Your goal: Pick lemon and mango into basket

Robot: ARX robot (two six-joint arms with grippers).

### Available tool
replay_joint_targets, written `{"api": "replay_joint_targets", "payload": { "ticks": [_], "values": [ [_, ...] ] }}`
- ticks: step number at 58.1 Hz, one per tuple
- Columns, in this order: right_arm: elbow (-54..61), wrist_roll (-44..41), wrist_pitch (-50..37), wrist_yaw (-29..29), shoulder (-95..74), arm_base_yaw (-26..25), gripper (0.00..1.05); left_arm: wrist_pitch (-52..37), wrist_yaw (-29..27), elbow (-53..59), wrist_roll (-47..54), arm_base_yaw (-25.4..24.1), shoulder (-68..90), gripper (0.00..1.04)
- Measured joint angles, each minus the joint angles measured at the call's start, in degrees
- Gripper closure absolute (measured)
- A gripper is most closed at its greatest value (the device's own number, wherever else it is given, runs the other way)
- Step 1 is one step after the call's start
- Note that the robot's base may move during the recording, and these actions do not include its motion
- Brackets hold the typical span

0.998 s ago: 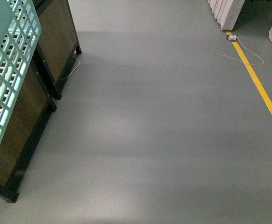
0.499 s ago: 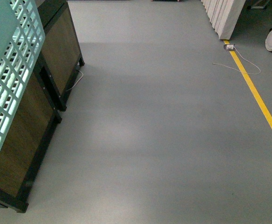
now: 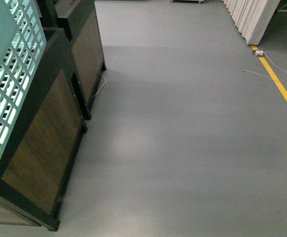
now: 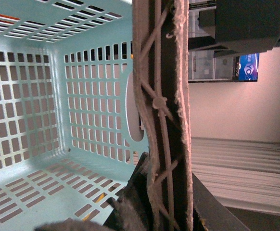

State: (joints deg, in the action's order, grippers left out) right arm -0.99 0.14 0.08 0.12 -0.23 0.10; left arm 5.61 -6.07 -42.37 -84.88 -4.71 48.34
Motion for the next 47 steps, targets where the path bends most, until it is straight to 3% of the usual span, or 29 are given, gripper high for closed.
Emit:
{"api": "replay_joint_targets", "payload": {
  "ticks": [47],
  "values": [
    [0.0, 0.0, 0.0, -0.1, 0.0, 0.0, 0.09, 0.0, 0.1, 0.0, 0.2, 0.0, 0.0, 0.98]
  ]
}}
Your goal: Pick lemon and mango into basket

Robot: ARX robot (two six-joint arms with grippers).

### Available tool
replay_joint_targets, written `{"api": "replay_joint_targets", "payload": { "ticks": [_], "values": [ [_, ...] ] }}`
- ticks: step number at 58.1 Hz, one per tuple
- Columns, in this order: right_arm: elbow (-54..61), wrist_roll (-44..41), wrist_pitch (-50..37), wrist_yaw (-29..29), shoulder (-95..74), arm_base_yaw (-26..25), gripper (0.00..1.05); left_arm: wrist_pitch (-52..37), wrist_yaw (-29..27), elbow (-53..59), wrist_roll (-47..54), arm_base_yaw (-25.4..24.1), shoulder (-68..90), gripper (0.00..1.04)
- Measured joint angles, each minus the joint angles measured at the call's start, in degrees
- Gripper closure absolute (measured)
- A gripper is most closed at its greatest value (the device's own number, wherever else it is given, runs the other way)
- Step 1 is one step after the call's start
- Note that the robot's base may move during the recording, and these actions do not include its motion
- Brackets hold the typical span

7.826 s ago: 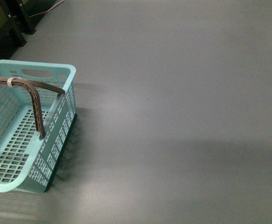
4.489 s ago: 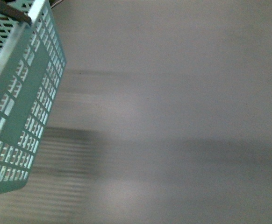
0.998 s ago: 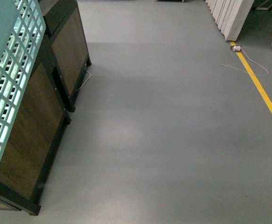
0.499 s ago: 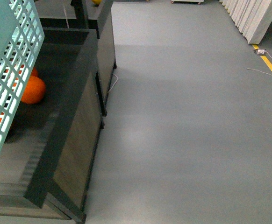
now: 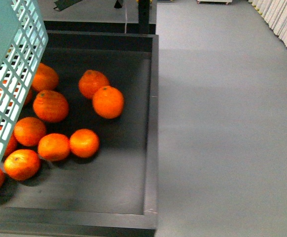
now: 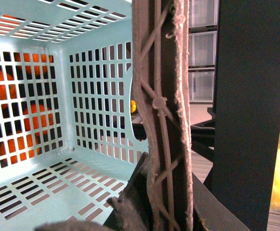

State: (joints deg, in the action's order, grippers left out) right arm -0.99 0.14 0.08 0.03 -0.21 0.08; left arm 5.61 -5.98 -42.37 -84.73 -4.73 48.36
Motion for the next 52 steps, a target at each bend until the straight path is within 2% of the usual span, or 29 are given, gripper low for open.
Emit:
{"api": "replay_joint_targets", "payload": {
  "ticks": [52],
  "values": [
    [0.0, 0.0, 0.0, 0.1, 0.0, 0.0, 0.09, 0.0, 0.0, 0.0, 0.0, 0.0, 0.0, 0.98]
  ]
}}
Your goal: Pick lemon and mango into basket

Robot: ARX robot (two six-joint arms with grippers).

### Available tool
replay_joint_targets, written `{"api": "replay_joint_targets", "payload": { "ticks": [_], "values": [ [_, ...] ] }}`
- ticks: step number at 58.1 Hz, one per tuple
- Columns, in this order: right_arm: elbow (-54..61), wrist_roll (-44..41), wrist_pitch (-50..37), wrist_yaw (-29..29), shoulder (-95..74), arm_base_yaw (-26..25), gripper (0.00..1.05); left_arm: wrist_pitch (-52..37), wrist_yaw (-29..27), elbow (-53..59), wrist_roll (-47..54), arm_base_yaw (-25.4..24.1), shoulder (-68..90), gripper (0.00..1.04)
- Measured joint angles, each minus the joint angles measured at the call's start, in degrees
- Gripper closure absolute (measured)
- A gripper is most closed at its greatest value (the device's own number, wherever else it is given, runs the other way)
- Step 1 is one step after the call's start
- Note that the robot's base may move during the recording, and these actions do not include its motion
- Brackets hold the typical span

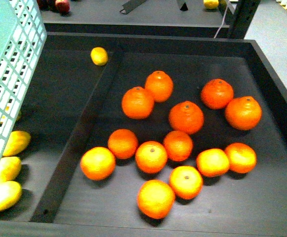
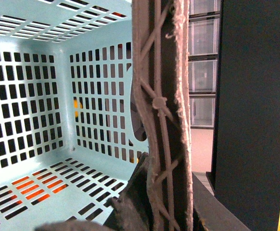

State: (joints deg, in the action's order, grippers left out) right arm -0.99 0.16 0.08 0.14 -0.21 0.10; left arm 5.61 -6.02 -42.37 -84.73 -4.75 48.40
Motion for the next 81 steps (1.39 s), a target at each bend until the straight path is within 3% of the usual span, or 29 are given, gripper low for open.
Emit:
{"api": "replay_joint_targets", "payload": {
  "ticks": [81],
  "values": [
    [0.0, 0.0, 0.0, -0.1, 0.0, 0.0, 0.09, 0.0, 0.0, 0.0, 0.0, 0.0, 0.0, 0.98]
  ]
}}
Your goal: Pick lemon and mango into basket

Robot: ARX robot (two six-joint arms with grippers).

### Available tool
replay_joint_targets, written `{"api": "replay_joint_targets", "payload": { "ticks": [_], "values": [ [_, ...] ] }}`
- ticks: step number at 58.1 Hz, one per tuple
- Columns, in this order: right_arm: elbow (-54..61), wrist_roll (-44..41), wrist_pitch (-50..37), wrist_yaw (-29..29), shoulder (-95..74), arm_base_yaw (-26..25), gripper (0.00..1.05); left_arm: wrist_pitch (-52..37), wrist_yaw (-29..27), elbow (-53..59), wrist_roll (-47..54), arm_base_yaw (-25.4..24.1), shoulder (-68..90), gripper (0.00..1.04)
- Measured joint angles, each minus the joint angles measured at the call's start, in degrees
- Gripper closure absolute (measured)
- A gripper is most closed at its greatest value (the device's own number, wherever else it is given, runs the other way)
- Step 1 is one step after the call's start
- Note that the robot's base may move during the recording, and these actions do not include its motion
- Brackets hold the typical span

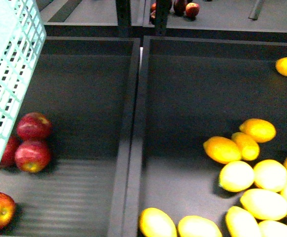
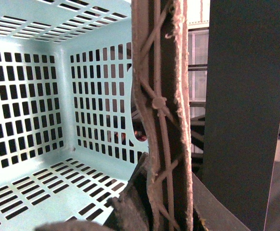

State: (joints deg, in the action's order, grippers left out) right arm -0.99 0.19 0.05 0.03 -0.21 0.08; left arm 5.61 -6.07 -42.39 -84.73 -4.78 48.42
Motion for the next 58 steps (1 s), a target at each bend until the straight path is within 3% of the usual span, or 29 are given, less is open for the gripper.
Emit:
{"api": "replay_joint_targets", "payload": {
  "ticks": [25, 31, 36, 38, 44, 51, 58],
  "values": [
    [0.1, 0.0, 0.0, -0.3, 0.0, -0.1, 0.09, 0.0, -1.7, 0.0, 1.2, -0.6, -0.1, 0.98],
    [0.1, 0.0, 0.0, -0.2, 0.0, -0.1, 0.09, 0.7, 0.8, -0.2, 1.6, -0.5, 0.2, 0.98],
    [0.1, 0.0, 0.0, -0.2, 0.0, -0.1, 0.09, 11.2, 6.6, -4.8, 9.2, -0.1, 3.0, 0.98],
    [0.1, 0.0, 0.0, -0.2, 0.0, -0.1, 0.09, 14.8, 8.0, -7.2, 15.3, 1.6, 5.6, 0.98],
    [0.1, 0.0, 0.0, -0.2, 0.0, -0.1, 0.09, 13.8, 7.7, -9.6, 24.8, 7.3, 11.8, 0.98],
    [0.1, 0.0, 0.0, -0.1, 0.0, -0.1, 0.09, 11.2, 6.1, -12.5, 29.8, 12.8, 18.8, 0.98],
    [0.1, 0.0, 0.0, -0.1, 0.0, -0.1, 0.09, 9.9, 7.8, -18.2, 32.0, 18.5, 25.6, 0.98]
  ]
}}
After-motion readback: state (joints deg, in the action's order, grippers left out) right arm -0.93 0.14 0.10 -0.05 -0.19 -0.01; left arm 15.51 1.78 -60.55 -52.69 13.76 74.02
